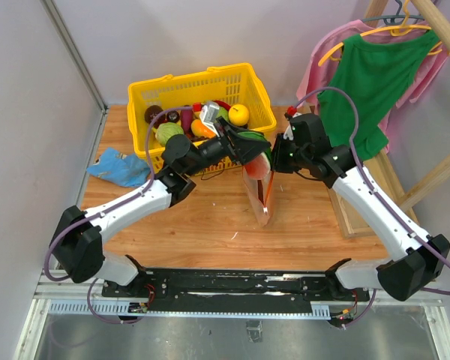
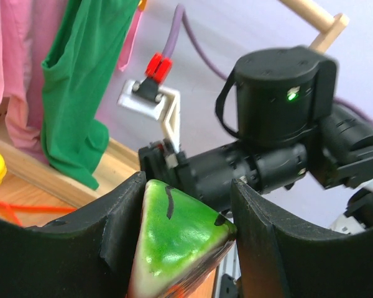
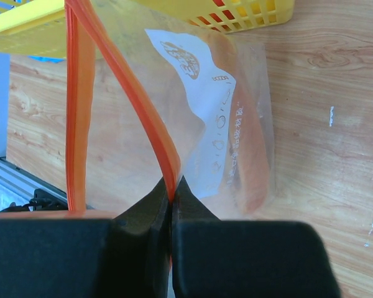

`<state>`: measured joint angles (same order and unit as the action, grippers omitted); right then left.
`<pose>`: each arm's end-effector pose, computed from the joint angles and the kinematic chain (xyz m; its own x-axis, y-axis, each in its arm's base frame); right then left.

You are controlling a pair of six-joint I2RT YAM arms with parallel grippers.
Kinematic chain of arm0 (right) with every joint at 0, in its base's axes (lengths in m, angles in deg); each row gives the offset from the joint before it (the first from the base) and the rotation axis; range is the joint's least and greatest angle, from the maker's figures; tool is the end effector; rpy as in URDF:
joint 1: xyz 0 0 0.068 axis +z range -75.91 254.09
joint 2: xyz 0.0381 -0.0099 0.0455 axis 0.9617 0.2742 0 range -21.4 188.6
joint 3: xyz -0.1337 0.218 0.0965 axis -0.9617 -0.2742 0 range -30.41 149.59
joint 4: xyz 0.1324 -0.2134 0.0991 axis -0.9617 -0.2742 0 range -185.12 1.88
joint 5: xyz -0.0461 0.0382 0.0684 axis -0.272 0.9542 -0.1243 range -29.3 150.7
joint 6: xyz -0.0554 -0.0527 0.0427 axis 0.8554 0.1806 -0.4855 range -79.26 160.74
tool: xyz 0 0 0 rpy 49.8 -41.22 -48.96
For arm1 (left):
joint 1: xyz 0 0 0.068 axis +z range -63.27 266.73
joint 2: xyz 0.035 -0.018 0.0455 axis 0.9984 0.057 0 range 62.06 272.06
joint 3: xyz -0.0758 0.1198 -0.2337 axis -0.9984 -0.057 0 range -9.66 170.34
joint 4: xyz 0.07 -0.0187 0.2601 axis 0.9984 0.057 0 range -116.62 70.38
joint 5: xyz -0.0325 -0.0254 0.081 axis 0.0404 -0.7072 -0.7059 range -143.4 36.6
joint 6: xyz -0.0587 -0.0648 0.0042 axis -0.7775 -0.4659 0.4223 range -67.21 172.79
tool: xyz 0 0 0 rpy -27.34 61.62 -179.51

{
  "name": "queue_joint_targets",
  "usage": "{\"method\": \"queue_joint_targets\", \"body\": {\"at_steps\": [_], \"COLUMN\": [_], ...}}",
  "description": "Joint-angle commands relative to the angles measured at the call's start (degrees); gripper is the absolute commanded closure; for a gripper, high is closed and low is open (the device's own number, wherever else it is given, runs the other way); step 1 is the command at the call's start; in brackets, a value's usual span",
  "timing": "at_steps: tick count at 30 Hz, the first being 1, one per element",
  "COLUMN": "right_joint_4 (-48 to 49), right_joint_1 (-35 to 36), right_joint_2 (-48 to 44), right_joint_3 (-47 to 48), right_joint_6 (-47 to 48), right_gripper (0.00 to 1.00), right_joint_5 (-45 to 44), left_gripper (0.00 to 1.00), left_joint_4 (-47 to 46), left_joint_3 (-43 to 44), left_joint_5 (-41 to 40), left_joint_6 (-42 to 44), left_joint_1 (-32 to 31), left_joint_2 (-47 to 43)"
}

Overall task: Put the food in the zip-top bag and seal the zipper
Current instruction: Place the fake fruit in the zipper food storage bag.

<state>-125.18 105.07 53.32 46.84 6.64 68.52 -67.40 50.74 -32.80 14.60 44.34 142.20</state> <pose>0.2738 0.1768 0.3543 -0.7421 0.2023 -0.6390 -0.2294 0.8192 0.5257 0.2555 -0.2702 0.3975 -0.3318 -0.4807 -0.8117 0.8506 0.2197 -0.4778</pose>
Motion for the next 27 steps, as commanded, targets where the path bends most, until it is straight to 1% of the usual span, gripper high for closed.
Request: {"method": "queue_joint_targets", "body": {"at_steps": [1,6,11,16,19,23,25,27], "right_joint_4": [2.5,3.4,3.5,3.7,3.9,3.9,3.9,3.9], "right_joint_1": [0.0,0.0,0.0,-0.1,-0.1,-0.2,-0.2,-0.2], "right_joint_2": [-1.7,-1.9,-1.9,-2.0,-1.8,-1.3,-1.3,-1.5], "right_joint_3": [-0.1,-0.2,0.0,0.4,0.5,0.8,0.9,0.9], "right_joint_6": [0.7,1.2,1.7,2.2,2.4,2.4,2.5,2.6], "right_gripper": [0.99,0.99,0.99,0.99,0.99,0.99,0.99,0.99], "right_joint_5": [1.6,2.7,2.3,2.4,2.8,2.9,2.7,2.3], "left_gripper": [1.0,1.0,1.0,0.99,0.96,0.87,0.78,0.65], "left_joint_4": [-8.3,-11.3,-6.9,-0.3,1.9,3.3,5.0,7.3], "left_joint_3": [-3.2,-7.3,-8.8,-9.4,-9.8,-9.2,-8.5,-7.8], "left_joint_5": [-0.6,-0.3,-0.7,-0.4,-0.1,-0.4,-1.4,-3.6], "left_joint_6": [3.2,5.8,11.0,15.6,17.3,17.3,17.3,17.0], "left_joint_1": [-0.9,-1.2,-1.5,-1.8,-2.0,-2.3,-2.6,-2.8], "left_joint_2": [1.2,2.2,1.2,0.3,0.3,1.0,1.2,1.2]}}
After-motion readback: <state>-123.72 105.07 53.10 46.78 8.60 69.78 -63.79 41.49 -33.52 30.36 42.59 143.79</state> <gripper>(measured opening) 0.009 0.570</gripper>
